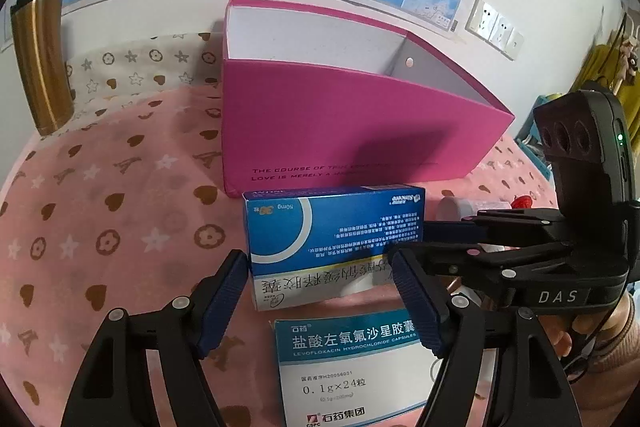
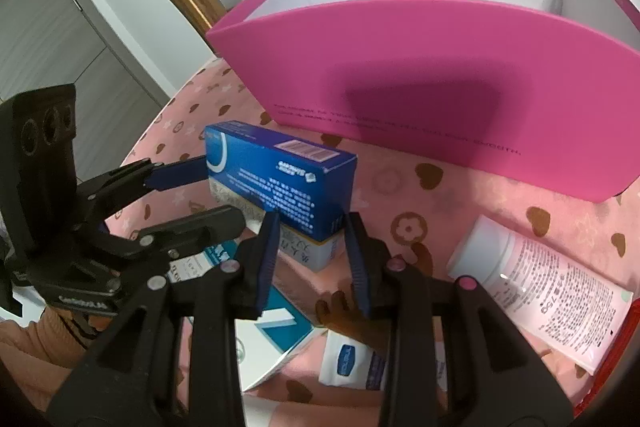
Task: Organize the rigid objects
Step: 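Grasp the blue ANTINE medicine box with the right gripper and lift, then carry the blue box into the magenta box and open the right gripper, then grasp the brown wooden back-scratcher handle with the right gripper, then lift the back-scratcher into the magenta box and release it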
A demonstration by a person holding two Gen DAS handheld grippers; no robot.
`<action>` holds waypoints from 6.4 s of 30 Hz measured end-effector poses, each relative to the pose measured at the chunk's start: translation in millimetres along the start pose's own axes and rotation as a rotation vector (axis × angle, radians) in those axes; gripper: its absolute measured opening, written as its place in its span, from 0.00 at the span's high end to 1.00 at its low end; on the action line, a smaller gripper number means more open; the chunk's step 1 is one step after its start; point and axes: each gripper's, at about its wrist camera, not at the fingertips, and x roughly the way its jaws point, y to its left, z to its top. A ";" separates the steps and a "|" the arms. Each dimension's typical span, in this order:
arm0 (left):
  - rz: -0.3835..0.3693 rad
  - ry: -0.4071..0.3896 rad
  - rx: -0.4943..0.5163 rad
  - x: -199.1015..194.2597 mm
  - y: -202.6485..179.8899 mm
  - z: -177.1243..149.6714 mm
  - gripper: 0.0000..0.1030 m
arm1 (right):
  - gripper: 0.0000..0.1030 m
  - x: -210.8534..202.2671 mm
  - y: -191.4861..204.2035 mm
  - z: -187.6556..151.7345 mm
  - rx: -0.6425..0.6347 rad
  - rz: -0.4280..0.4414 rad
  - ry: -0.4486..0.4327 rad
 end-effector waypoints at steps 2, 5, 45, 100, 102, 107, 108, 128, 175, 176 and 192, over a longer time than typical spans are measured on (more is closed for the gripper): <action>0.000 0.001 -0.010 0.2 0.8 0.6 0.27 | 0.64 1.1 0.7 1.5 0.004 0.001 -0.002; 0.000 0.000 -0.026 -2.9 0.6 3.0 0.27 | 0.64 0.2 2.4 2.9 0.010 0.004 -0.001; 0.068 -0.010 -0.033 3.9 -1.1 133.2 0.27 | 0.64 -39.7 -34.9 116.2 0.050 0.082 -0.097; -0.170 0.107 0.226 -7.0 -120.1 -30.4 0.20 | 0.50 -143.4 -60.7 -110.4 0.086 -0.104 -0.129; -0.172 0.112 0.221 -6.0 -120.4 -31.2 0.20 | 0.50 -139.3 -55.4 -110.1 0.075 -0.085 -0.129; -0.155 0.110 0.211 -1.9 -118.9 -28.9 0.20 | 0.51 -121.7 -47.5 -109.7 0.057 -0.073 -0.105; -0.149 0.109 0.211 -0.7 -118.0 -28.0 0.20 | 0.56 -119.1 -47.7 -110.2 0.059 -0.076 -0.102; -0.103 0.111 0.278 35.2 -112.0 -2.0 0.41 | 0.76 -131.2 -39.4 -80.8 0.024 0.004 -0.209; 0.038 -0.157 0.331 -4.2 -118.7 135.9 0.60 | 0.79 -186.2 -23.9 76.2 -0.040 0.191 -0.515; 0.037 -0.144 0.324 1.0 -117.3 138.0 0.60 | 0.79 -181.5 -30.3 80.8 -0.023 0.200 -0.506; 0.071 0.036 0.266 83.7 -100.4 143.7 0.60 | 0.72 -114.6 -105.8 98.1 0.154 0.159 -0.349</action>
